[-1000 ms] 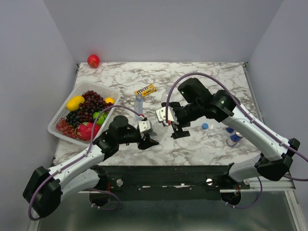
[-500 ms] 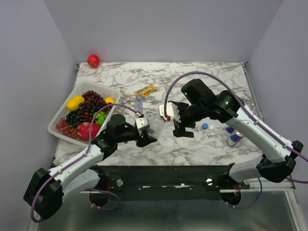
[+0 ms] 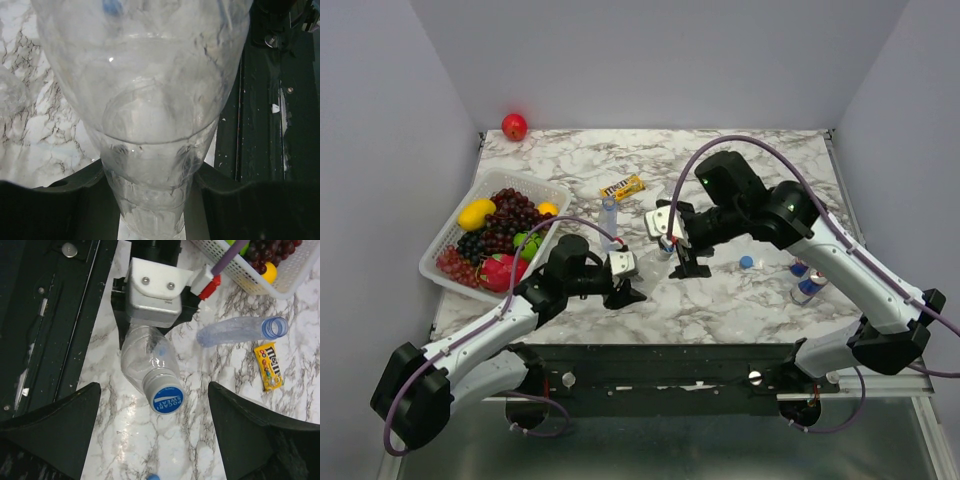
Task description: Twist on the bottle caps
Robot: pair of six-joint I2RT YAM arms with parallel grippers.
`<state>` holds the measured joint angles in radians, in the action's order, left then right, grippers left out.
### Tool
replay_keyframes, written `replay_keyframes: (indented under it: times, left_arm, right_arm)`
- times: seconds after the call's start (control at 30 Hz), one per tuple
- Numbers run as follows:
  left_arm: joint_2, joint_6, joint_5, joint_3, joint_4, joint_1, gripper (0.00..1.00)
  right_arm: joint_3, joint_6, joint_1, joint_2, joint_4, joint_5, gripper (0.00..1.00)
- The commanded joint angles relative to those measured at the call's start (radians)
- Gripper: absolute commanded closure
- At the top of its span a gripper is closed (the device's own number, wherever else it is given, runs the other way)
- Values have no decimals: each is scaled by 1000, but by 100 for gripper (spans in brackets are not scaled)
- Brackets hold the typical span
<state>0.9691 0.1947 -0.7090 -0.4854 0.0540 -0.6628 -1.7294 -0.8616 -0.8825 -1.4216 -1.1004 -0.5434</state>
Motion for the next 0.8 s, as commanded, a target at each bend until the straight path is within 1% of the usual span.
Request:
replay_keyframes:
  times: [0.0, 0.17, 0.3, 0.37, 0.53, 0.57, 0.63, 0.77]
  left_arm:
    - [-3, -3, -29, -48, 6, 2, 100]
    - [6, -18, -26, -58, 15, 12, 100]
    - [6, -87, -26, -53, 61, 32, 100]
    - [8, -144, -24, -44, 81, 43, 100]
    - [-3, -192, -17, -25, 129, 74, 100]
    - [-4, -222, -17, -24, 132, 81, 100]
    - [-7, -228, -18, -21, 139, 95, 100]
    - [-15, -225, -18, -18, 135, 104, 100]
  right_arm:
    - [34, -97, -9, 9, -35, -53, 5]
    - [54, -109, -9, 13, -29, -30, 6]
    - [70, -91, -9, 24, -42, -7, 6]
    - [91, -71, -9, 38, -44, 14, 6]
    - [129, -21, -10, 64, -72, 83, 6]
    - [143, -7, -9, 70, -75, 98, 6]
    - [159, 47, -9, 72, -75, 144, 6]
    - [189, 85, -9, 58, -114, 200, 6]
